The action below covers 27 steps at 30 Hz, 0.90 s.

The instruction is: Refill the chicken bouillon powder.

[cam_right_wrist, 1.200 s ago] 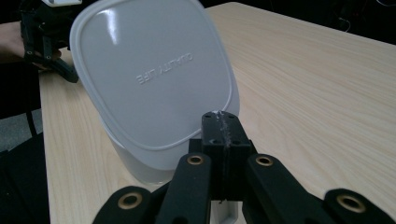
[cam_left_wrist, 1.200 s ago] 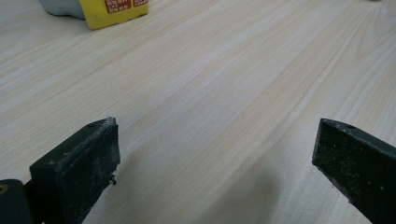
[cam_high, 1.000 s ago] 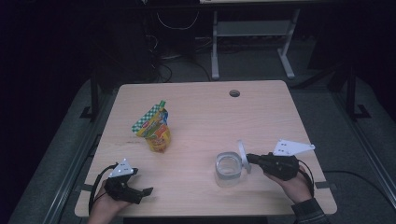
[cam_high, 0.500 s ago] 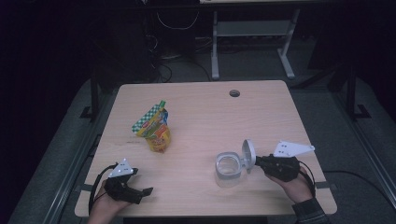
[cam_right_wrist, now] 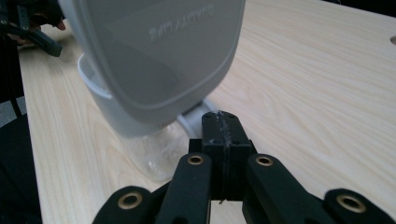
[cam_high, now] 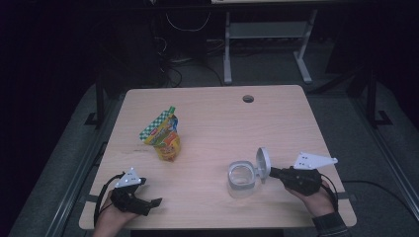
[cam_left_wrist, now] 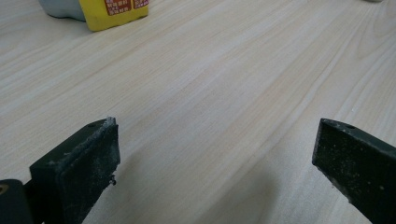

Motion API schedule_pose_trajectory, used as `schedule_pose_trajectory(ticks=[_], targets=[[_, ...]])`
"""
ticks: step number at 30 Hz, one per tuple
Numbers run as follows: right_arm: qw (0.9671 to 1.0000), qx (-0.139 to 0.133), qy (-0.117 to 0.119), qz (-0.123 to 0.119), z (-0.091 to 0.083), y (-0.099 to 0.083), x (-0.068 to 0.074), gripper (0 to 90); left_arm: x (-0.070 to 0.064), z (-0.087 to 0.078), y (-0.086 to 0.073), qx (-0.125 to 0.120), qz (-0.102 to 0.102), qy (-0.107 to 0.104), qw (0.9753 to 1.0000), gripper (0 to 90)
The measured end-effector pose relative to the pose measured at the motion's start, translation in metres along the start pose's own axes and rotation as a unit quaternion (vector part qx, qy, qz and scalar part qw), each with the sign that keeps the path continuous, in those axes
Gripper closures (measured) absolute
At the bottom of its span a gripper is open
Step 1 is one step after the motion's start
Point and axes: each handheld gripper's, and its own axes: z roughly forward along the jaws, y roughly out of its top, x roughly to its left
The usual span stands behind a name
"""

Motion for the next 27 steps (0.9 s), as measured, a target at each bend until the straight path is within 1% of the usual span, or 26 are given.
schedule_pose_trajectory(ticks=[1, 5, 9, 13, 19, 27], targets=[[1.0000, 0.001, -0.001, 0.002, -0.002, -0.002, 0.000, 90.0, 0.000, 0.000, 0.000, 0.000, -0.003, 0.000, 1.0000, 0.2], [0.9999, 0.005, 0.002, 0.010, -0.006, -0.008, 0.003, 90.0, 0.000, 0.000, 0.001, -0.001, -0.002, 0.000, 1.0000, 0.2], [0.9998, 0.013, 0.012, 0.008, -0.005, -0.011, 0.010, 90.0, 0.000, 0.001, 0.002, -0.001, 0.000, -0.001, 1.0000, 0.2], [0.9996, 0.020, 0.021, -0.002, 0.000, -0.010, 0.013, 90.0, 0.000, 0.001, 0.002, 0.000, 0.001, -0.002, 1.0000, 0.2], [0.9995, 0.021, 0.023, -0.002, 0.005, -0.010, 0.011, 90.0, 0.000, 0.002, 0.002, 0.005, 0.006, -0.001, 1.0000, 0.2], [0.9997, 0.020, 0.016, -0.003, 0.008, -0.007, 0.007, 90.0, 0.000, 0.002, 0.002, 0.006, 0.005, -0.002, 1.0000, 0.2]])
